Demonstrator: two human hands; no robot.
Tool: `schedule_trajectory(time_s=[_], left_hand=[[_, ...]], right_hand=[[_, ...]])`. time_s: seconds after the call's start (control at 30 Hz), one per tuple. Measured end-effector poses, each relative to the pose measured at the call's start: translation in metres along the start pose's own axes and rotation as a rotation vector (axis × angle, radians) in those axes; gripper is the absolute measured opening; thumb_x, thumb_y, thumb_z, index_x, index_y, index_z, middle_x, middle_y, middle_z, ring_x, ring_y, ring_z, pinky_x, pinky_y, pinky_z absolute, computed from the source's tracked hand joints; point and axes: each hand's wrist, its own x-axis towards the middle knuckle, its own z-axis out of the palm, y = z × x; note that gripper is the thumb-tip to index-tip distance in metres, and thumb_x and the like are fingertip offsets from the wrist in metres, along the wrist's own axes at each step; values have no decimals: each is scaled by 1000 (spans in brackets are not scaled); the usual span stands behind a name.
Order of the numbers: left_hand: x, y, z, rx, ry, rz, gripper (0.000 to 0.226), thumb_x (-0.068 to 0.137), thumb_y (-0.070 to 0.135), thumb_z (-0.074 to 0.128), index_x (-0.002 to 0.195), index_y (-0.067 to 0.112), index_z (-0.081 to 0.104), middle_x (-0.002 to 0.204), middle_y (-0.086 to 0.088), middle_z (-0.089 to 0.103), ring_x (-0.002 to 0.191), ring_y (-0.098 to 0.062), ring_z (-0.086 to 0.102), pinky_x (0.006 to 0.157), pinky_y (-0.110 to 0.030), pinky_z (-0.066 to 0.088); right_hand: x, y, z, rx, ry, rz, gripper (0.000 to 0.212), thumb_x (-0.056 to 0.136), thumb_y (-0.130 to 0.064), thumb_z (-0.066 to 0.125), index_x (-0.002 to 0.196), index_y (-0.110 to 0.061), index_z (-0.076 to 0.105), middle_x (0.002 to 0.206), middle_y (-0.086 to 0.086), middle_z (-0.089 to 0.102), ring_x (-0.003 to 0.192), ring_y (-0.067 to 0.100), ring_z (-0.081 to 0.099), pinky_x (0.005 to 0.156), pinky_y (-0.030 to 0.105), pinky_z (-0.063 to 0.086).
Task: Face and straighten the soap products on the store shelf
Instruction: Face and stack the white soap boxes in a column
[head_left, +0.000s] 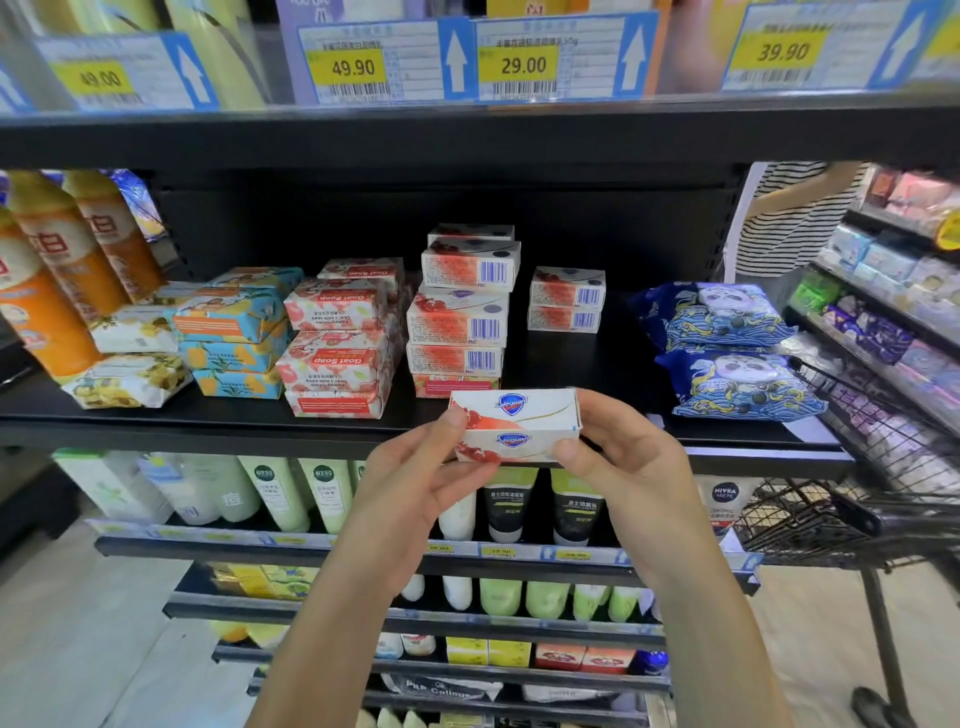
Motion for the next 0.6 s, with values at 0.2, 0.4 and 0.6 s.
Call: schedule_trajectory(time_s=[0.2,0.4,0.6], left_hand=[[-2,1,0,-6,22,66,40,93,29,63,126,8,69,120,-9,75,116,-24,70,101,-35,55],[-5,2,0,-4,0,98,51,88,31,65,134,8,63,122,-8,74,117,-22,70,103,-35,54],[-5,0,0,-18,-9,93,53,90,23,66,141,9,57,123,-9,74,119,-22,69,105,-35,53]], right_hand=[[2,2,1,5,25,183,63,79,-61,78,131,-29,66,125,-5,73,118,13,68,106,42,49],[-1,-2,7,48,77,238,62,73,-60,69,119,-17,73,111,3,78,103,24,73,97,43,56],[-1,-3,9,72,93,262,61,71,-58,71,113,-15,75,106,6,78,97,21,73,86,36,57]])
